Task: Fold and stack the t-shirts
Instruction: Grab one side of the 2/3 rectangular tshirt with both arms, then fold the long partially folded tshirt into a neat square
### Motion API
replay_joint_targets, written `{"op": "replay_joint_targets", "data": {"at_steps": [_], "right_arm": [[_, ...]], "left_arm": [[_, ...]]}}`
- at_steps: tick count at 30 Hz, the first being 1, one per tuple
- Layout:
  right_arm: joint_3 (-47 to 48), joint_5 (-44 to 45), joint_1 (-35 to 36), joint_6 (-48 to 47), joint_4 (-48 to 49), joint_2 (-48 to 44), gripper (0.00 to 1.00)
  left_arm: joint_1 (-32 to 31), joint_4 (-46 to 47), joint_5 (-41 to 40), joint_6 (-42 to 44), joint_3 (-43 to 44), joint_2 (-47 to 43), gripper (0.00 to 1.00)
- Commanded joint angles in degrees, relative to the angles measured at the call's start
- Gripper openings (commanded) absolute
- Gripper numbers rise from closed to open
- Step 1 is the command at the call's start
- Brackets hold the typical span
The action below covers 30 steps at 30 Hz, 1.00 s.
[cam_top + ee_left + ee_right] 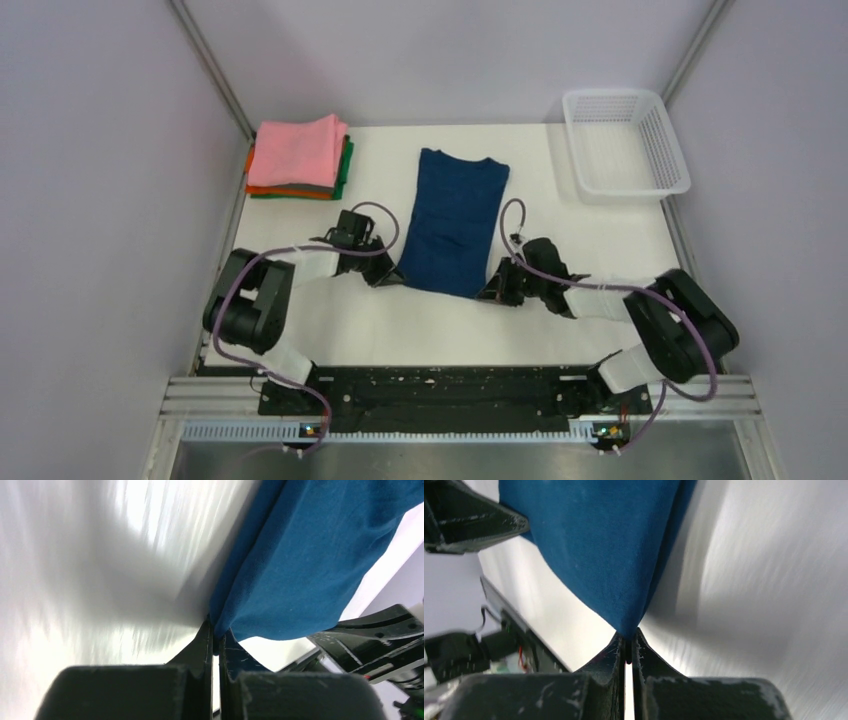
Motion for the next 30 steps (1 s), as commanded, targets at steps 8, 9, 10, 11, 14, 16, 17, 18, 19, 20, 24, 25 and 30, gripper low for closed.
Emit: {"op": "replay_joint_targets", "data": {"at_steps": [8,9,10,11,14,16,17,18,19,20,24,25,30], "right_arm": [[-2.3,-12.0,8.6,3.6,-27.7,-38.7,0.0],[-1.7,-11.9,8.6,3.9,-28.5,-41.1,0.0],[-1.1,-12.0,8.6,4.2,-29.2,-43.1,0.0],[-0.1,-12.1,8.6,4.1,-30.0,-44.3,0.0],[2.8,-13.0,8.5,3.1,-30.7,-44.6,0.0],[4.4,-13.4,8.1,2.1,-30.7,-43.3,0.0],[5.0,-13.5,7.0,1.5,-30.5,-42.7,0.0],[5.6,-13.6,5.8,1.2,-30.1,-42.2,0.0],[6.1,-14.2,4.5,0.8,-29.7,-41.6,0.0],[6.5,-15.0,2.9,0.6,-29.3,-41.1,0.0],[7.1,-20.5,-4.3,-0.3,-27.0,-37.1,0.0],[7.1,-21.7,-5.8,-0.4,-26.1,-35.8,0.0],[8.2,-24.1,-10.4,-1.1,-21.9,-28.4,0.0]], "left_arm": [[-5.5,-16.7,-2.9,-4.1,-13.8,-41.5,0.0],[-5.7,-18.2,-2.9,-4.4,-13.2,-45.3,0.0],[-5.8,-19.3,-3.3,-4.7,-12.4,-47.8,0.0],[-5.9,-20.3,-3.9,-4.9,-11.6,-49.5,0.0],[-5.9,-22.0,-5.3,-5.0,-7.9,-51.7,0.0],[-5.9,-22.3,-6.7,-4.2,-5.2,-51.3,0.0],[-5.9,-22.2,-7.9,-3.9,-3.9,-50.7,0.0],[-5.9,-21.5,-8.9,-3.6,-2.9,-49.9,0.0],[-5.9,-20.2,-9.9,-3.5,-2.2,-48.9,0.0],[-5.9,-18.7,-10.6,-3.5,-1.3,-47.8,0.0],[-5.3,-18.5,-12.7,-0.8,5.6,-39.8,0.0],[-5.1,-18.3,-13.2,-0.4,6.9,-37.7,0.0],[-3.1,-16.7,-12.9,1.8,13.1,-26.4,0.0]]}}
